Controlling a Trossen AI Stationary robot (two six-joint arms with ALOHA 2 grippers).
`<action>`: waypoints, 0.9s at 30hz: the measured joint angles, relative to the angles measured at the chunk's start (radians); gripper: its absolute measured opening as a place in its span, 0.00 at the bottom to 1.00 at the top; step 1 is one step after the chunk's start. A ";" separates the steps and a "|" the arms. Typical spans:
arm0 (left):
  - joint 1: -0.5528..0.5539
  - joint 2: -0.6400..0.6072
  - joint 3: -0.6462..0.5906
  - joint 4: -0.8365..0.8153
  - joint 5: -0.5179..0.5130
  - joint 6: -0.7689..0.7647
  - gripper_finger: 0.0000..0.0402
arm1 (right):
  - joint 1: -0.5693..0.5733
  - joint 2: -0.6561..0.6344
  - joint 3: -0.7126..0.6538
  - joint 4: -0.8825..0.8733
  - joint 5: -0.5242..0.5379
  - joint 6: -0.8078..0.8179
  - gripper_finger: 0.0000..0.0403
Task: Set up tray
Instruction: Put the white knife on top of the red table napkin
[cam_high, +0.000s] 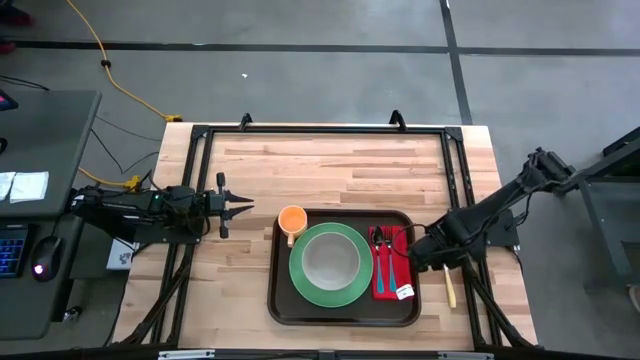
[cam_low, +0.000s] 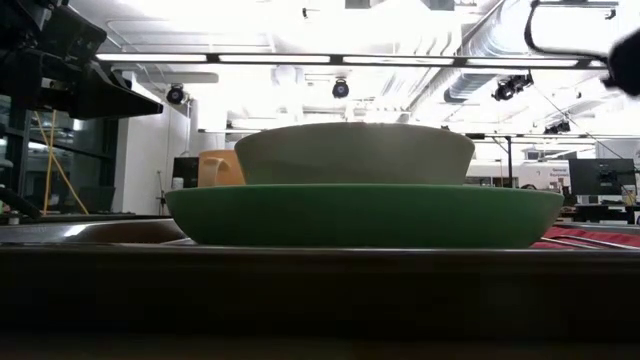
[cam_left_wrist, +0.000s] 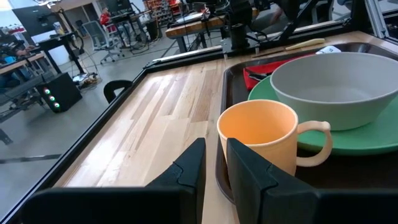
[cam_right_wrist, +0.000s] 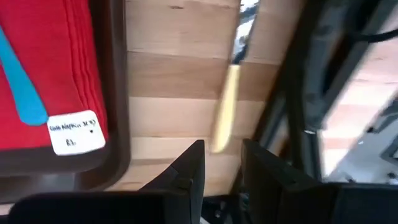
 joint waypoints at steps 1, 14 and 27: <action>0.000 0.000 0.000 0.000 0.000 0.000 0.24 | 0.000 0.000 -0.027 0.027 -0.003 0.003 0.21; 0.000 0.000 0.000 0.000 0.000 0.000 0.24 | 0.000 0.001 -0.243 0.270 -0.035 0.010 0.21; 0.000 0.000 0.000 0.000 0.001 0.000 0.24 | 0.020 0.001 -0.312 0.313 -0.055 0.009 0.21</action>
